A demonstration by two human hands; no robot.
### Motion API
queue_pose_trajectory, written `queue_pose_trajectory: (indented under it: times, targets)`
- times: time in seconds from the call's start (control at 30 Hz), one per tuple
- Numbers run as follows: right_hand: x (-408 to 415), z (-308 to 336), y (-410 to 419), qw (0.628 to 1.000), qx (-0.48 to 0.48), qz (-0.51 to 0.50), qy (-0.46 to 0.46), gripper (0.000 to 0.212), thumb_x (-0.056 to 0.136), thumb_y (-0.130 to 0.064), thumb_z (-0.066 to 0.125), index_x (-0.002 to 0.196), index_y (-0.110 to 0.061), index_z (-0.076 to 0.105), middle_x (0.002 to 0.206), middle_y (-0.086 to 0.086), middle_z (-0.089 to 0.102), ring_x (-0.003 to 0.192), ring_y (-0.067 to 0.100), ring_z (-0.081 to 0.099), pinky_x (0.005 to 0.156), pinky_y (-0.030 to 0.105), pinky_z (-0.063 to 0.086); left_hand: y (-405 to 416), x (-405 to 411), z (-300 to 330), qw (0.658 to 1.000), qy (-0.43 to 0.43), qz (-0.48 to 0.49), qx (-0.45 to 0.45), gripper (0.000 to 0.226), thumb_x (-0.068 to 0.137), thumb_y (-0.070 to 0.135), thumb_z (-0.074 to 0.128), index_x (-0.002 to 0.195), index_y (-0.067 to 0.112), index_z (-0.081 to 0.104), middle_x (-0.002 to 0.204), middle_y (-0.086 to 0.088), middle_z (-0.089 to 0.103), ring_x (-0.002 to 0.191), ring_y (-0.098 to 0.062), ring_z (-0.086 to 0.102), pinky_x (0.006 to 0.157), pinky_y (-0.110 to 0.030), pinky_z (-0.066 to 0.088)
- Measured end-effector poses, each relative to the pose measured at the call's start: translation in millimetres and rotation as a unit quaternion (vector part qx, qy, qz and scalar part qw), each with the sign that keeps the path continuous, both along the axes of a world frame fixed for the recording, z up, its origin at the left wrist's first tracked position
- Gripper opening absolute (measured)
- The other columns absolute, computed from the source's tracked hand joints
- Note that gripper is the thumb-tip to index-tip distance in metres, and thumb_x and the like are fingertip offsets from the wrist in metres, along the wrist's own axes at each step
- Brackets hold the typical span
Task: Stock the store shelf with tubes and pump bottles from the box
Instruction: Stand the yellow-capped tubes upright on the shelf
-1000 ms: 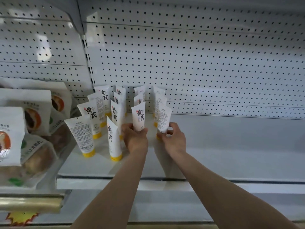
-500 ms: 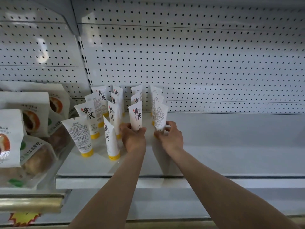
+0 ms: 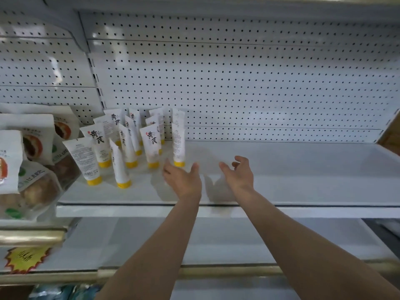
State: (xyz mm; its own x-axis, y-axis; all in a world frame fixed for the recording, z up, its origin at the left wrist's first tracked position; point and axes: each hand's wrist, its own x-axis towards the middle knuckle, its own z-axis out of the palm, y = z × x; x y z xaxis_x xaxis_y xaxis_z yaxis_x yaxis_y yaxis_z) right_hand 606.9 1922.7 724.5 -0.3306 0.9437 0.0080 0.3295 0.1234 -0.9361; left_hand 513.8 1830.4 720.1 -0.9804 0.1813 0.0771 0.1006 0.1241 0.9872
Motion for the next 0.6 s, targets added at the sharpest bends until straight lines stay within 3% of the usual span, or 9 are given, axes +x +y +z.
queue_pose_trajectory:
  times: [0.13, 0.27, 0.47, 0.6]
  targets:
    - [80, 7, 13, 0.999, 0.018, -0.042, 0.014, 0.058, 0.093, -0.038, 0.066, 0.143, -0.019, 0.041, 0.136, 0.002, 0.056, 0.122, 0.021, 0.055, 0.090, 0.025, 0.038, 26, 83, 12, 0.995, 0.002, -0.079, 0.057, 0.075, 0.085, 0.024, 0.075, 0.145, 0.004, 0.035, 0.138, -0.013, 0.039, 0.125, -0.024, 0.046, 0.104, -0.031, 0.038]
    - [171, 7, 25, 0.994, 0.025, -0.100, 0.021, 0.056, 0.094, -0.038, 0.065, 0.141, -0.019, 0.043, 0.135, 0.002, 0.057, 0.122, 0.021, 0.056, 0.097, 0.031, 0.043, 58, 178, 12, 0.982, -0.032, -0.166, 0.083, 0.065, 0.087, 0.028, 0.073, 0.140, 0.007, 0.041, 0.134, -0.008, 0.043, 0.120, -0.020, 0.051, 0.098, -0.033, 0.046]
    - [319, -10, 41, 0.985, 0.020, -0.174, 0.004, 0.053, 0.094, -0.041, 0.063, 0.141, -0.025, 0.044, 0.137, 0.003, 0.056, 0.123, 0.021, 0.056, 0.094, 0.032, 0.046, 94, 311, -14, 0.955, -0.080, -0.286, 0.015, 0.058, 0.089, 0.038, 0.069, 0.136, 0.013, 0.047, 0.136, -0.004, 0.051, 0.110, -0.011, 0.054, 0.086, -0.024, 0.039]
    - [399, -39, 39, 0.973, -0.021, -0.228, -0.020, 0.053, 0.095, -0.044, 0.060, 0.142, -0.027, 0.044, 0.138, 0.002, 0.055, 0.123, 0.021, 0.055, 0.091, 0.031, 0.043, 105, 382, -41, 0.923, -0.105, -0.367, -0.047, 0.058, 0.090, 0.040, 0.067, 0.137, 0.013, 0.048, 0.138, -0.003, 0.053, 0.121, -0.018, 0.055, 0.090, -0.025, 0.039]
